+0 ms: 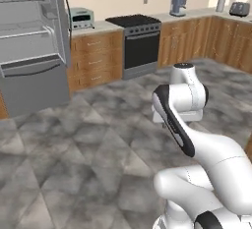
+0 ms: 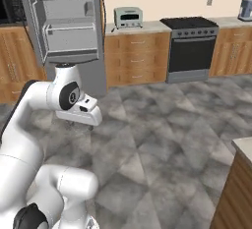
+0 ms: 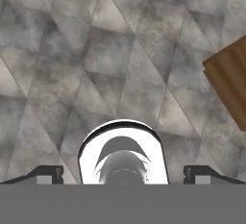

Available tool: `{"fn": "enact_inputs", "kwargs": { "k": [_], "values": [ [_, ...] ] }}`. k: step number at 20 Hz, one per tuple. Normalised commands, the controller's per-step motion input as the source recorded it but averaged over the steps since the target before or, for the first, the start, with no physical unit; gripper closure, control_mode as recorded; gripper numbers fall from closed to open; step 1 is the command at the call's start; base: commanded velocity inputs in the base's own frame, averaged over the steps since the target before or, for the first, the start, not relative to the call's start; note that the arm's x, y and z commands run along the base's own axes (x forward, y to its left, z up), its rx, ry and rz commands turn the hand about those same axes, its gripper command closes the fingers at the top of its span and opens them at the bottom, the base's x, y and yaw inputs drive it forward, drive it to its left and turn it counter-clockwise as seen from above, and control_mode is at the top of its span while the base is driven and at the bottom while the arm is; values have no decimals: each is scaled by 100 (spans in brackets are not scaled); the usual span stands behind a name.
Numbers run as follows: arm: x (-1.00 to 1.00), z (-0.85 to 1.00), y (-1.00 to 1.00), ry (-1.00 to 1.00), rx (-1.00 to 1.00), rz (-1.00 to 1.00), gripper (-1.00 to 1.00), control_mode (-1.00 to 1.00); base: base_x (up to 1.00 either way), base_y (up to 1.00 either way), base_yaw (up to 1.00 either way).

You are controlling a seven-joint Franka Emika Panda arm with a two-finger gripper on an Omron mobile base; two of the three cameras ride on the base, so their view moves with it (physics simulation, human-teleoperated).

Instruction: Retrieve the butter from the fridge and place it on a plate on the dining table. Then retrieve the butter knife by the fridge and place it near the plate.

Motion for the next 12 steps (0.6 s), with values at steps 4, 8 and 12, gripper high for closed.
{"fn": "enact_inputs", "kwargs": {
  "k": [4, 8, 12],
  "values": [
    [0, 0, 0, 0, 0, 0, -100, 100, 100, 71, -19],
    [0, 0, 0, 0, 0, 0, -100, 100, 100, 68, -21],
    [0, 0, 0, 0, 0, 0, -100, 100, 100, 52, -19]
  ]
}}
